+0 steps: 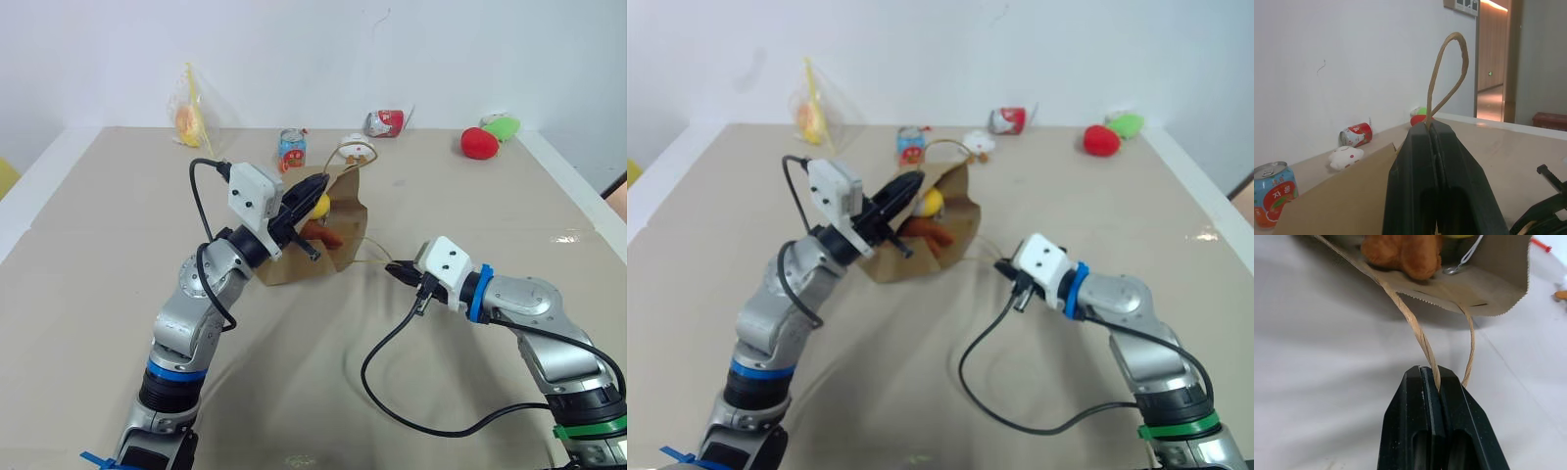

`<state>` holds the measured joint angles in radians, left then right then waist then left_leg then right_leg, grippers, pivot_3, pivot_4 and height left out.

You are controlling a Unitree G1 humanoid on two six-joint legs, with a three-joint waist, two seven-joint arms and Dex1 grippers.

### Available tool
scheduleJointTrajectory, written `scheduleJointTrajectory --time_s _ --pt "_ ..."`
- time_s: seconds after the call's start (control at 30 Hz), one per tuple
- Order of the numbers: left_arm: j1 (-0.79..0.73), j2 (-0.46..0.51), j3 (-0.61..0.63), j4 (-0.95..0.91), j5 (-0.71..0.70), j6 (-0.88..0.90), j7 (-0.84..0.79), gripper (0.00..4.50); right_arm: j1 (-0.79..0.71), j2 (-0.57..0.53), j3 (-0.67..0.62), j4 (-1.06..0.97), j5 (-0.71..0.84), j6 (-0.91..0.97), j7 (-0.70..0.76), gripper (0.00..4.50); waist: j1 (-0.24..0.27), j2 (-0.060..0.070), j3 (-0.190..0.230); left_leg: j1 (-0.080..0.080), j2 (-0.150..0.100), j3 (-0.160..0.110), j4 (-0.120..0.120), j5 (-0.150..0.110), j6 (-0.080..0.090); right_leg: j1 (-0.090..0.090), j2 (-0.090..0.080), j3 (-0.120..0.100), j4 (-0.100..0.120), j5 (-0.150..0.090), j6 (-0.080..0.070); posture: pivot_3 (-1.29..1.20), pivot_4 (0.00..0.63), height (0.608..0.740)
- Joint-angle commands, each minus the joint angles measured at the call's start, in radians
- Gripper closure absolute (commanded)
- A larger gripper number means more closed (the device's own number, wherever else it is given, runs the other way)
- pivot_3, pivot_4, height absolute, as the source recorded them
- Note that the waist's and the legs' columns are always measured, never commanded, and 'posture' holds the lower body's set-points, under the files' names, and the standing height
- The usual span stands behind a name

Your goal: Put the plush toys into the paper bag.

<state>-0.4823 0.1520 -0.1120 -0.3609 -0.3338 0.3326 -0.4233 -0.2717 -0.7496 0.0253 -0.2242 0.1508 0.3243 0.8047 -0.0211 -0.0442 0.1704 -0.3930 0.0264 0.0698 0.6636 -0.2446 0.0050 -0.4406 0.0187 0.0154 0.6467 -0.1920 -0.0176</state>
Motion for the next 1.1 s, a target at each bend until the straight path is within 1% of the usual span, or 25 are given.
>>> scheduleJointTrajectory --time_s 0.03,0.13,0.27,0.4,0.6,0.67,0.73,0.93,1.1 --pt "-0.02 0.002 0.009 -0.019 0.0 -0.018 -0.002 4.5 -0.057 -0.021 -0.084 -0.063 0.057 -0.019 0.019 4.47 0.0 0.0 0.0 0.0 0.0 0.0 0.0 0.0 0.0 0.0 0.0 0.0 0.0 0.0 0.0 0.0 0.15 0.74" --pt "-0.032 0.006 0.018 -0.009 0.007 -0.025 0.003 4.5 -0.115 -0.054 -0.125 -0.096 0.1 -0.002 0.05 4.47 0.0 0.0 0.0 0.0 0.0 0.0 0.0 0.0 0.0 0.0 0.0 0.0 0.0 0.0 0.0 0.0 0.15 0.74" --pt "-0.042 0.014 0.029 0.009 0.012 -0.038 0.002 4.5 -0.186 -0.095 -0.141 -0.144 0.158 0.053 0.085 4.47 0.0 0.0 0.0 0.0 0.0 0.0 0.0 0.0 0.0 0.0 0.0 0.0 0.0 0.0 0.0 0.0 0.15 0.74" --pt "-0.048 0.021 0.038 0.025 0.017 -0.051 0.003 4.5 -0.275 -0.145 -0.133 -0.193 0.204 0.12 0.124 4.47 0.0 0.0 0.0 0.0 0.0 0.0 0.0 0.0 0.0 0.0 0.0 0.0 0.0 0.0 0.0 0.0 0.15 0.74" --pt "-0.047 0.029 0.051 0.042 0.024 -0.066 0.003 4.5 -0.398 -0.183 -0.11 -0.258 0.279 0.226 0.158 4.47 0.0 0.0 0.0 0.0 0.0 0.0 0.0 0.0 0.0 0.0 0.0 0.0 0.0 0.0 0.0 0.0 0.15 0.74" --pt "-0.029 0.038 0.055 0.032 0.027 -0.066 0.003 4.5 -0.442 -0.167 -0.088 -0.295 0.31 0.274 0.146 4.47 0.0 0.0 0.0 0.0 0.0 0.0 0.0 0.0 0.0 0.0 0.0 0.0 0.0 0.0 0.0 0.0 0.15 0.74" --pt "-0.011 0.045 0.058 0.02 0.028 -0.063 0.005 4.5 -0.454 -0.137 -0.055 -0.32 0.32 0.293 0.131 4.47 0.0 0.0 0.0 0.0 0.0 0.001 0.0 0.0 0.0 0.0 0.0 0.0 0.0 0.0 0.0 0.0 0.15 0.74" --pt "0.027 0.066 0.071 -0.012 0.023 -0.045 0.013 4.5 -0.48 -0.024 0.093 -0.31 0.253 0.271 0.084 4.47 0.0 0.0 0.0 0.0 0.001 0.0 -0.001 0.0 0.0 0.0 0.0 0.0 0.0 0.0 0.0 0.0 0.15 0.74" --pt "0.033 0.102 0.072 -0.035 0.024 -0.046 -0.008 4.5 -0.472 -0.019 0.133 -0.254 0.187 0.213 0.097 4.47 0.0 0.0 0.0 -0.001 0.001 0.001 0.0 0.0 0.0 -0.001 -0.001 0.0 0.0 0.0 0.0 0.0 0.15 0.74"
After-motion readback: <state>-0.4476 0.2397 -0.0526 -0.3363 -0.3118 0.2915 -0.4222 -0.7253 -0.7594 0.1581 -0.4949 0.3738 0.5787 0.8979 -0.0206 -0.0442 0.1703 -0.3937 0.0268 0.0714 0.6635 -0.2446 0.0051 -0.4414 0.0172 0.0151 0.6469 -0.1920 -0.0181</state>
